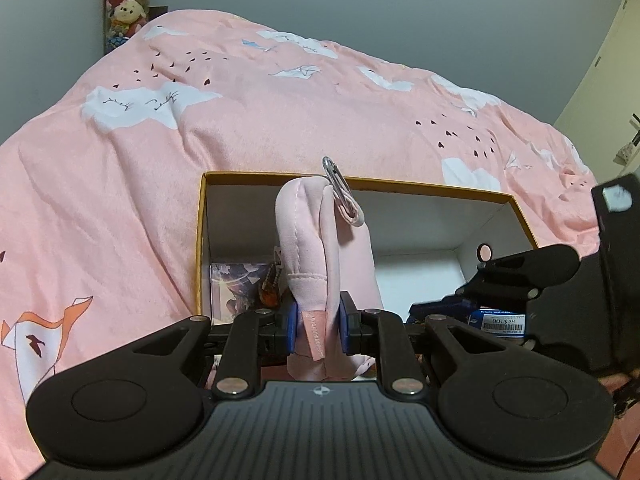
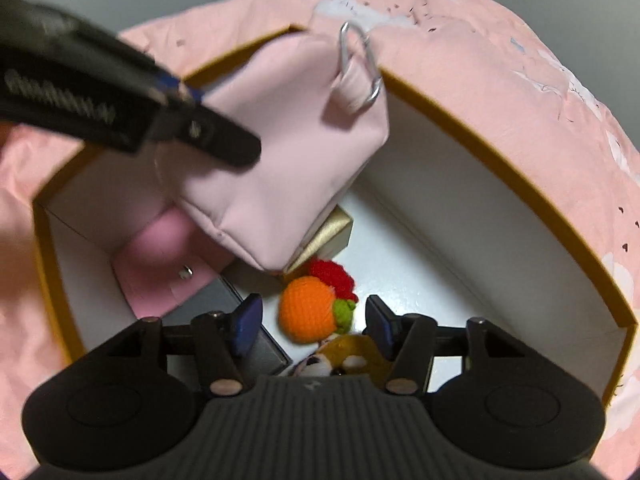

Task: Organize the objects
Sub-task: 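Lower the pouch into the orange box with the left tool while the right tool releases the crocheted toy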

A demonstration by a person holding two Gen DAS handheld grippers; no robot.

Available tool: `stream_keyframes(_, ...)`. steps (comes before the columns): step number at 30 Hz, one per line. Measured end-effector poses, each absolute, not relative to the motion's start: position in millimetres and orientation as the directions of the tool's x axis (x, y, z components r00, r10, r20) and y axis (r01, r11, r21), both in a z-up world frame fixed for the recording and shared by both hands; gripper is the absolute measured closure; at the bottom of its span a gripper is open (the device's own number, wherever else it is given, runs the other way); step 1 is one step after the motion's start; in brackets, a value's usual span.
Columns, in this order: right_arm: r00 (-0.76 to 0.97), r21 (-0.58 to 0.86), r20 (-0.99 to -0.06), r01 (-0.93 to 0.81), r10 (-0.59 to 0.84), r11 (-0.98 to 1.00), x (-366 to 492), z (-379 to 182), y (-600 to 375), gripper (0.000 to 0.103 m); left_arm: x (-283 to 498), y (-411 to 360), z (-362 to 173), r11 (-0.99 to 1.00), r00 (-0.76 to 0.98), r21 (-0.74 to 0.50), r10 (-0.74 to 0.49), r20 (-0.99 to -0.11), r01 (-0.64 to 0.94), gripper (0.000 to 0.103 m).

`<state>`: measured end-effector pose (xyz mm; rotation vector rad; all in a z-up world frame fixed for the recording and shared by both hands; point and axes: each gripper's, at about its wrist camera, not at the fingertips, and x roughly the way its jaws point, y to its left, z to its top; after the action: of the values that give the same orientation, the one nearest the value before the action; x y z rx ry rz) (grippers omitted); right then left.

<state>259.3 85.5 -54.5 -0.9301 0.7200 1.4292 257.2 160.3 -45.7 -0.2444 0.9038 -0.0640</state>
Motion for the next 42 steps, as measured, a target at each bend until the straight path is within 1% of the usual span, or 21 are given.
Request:
stream_keyframes(1, 0.034, -0.081, -0.867, -0.994, 0.496, -0.074, 261, -52, 84, 0.064, 258, 159, -45, 0.972, 0.618, -0.232, -0.157, -0.771, -0.044, 0.081)
stream_keyframes(2, 0.013, -0.052, -0.87, -0.997, 0.492, -0.064, 264, -50, 84, 0.07, 258, 158, -45, 0.973, 0.616, -0.226, -0.156, -0.772, -0.038, 0.081)
stream_keyframes(3, -0.003, -0.028, -0.875, -0.998, 0.484, -0.058, 266, -51, 85, 0.079, 259, 156, -45, 0.975, 0.615, -0.22, -0.154, -0.774, -0.032, 0.081)
stream_keyframes(4, -0.012, -0.012, -0.881, -0.999, 0.473, -0.048, 267, -54, 86, 0.083, 259, 154, -44, 0.977, 0.614, -0.211, -0.152, -0.774, -0.024, 0.081)
stream_keyframes(7, 0.009, -0.028, -0.881, -0.999, 0.473, -0.034, 265, -59, 86, 0.085, 260, 146, -41, 0.985, 0.615, -0.173, -0.146, -0.775, 0.016, 0.081)
stream_keyframes(10, 0.017, -0.037, -0.873, -0.999, 0.487, -0.032, 265, -48, 79, 0.085, 264, 134, -35, 0.99, 0.614, -0.105, -0.138, -0.777, 0.089, 0.081)
stream_keyframes(14, 0.084, -0.107, -0.849, -0.994, 0.521, -0.015, 272, -16, 57, 0.084, 270, 106, -31, 0.968, 0.622, 0.064, -0.105, -0.776, 0.243, 0.081)
stream_keyframes(18, 0.15, -0.164, -0.838, -0.986, 0.525, 0.02, 288, 9, 40, 0.084, 275, 72, -33, 0.894, 0.642, 0.229, -0.081, -0.762, 0.385, 0.081)
stream_keyframes(24, 0.256, -0.244, -0.821, -0.965, 0.51, 0.093, 305, 22, 28, 0.084, 276, 18, -48, 0.676, 0.719, 0.509, -0.043, -0.694, 0.533, 0.081)
stream_keyframes(28, 0.278, -0.273, -0.818, -0.958, 0.503, 0.085, 314, 21, 29, 0.084, 269, -10, -76, 0.448, 0.779, 0.681, -0.059, -0.624, 0.579, 0.081)
stream_keyframes(31, 0.289, -0.291, -0.819, -0.954, 0.496, 0.075, 316, 14, 31, 0.084, 268, -22, -95, 0.359, 0.797, 0.729, -0.078, -0.599, 0.583, 0.081)
stream_keyframes(34, 0.281, -0.285, -0.821, -0.956, 0.497, 0.069, 318, 14, 27, 0.084, 263, -30, -117, 0.242, 0.83, 0.796, -0.093, -0.55, 0.555, 0.081)
stream_keyframes(38, 0.282, -0.286, -0.825, -0.956, 0.489, 0.067, 322, 8, 29, 0.084, 260, -36, -144, 0.122, 0.849, 0.841, -0.104, -0.518, 0.528, 0.081)
stream_keyframes(42, 0.289, -0.297, -0.824, -0.953, 0.487, 0.063, 325, 1, 37, 0.084, 258, -37, -165, 0.03, 0.851, 0.854, -0.11, -0.514, 0.52, 0.081)
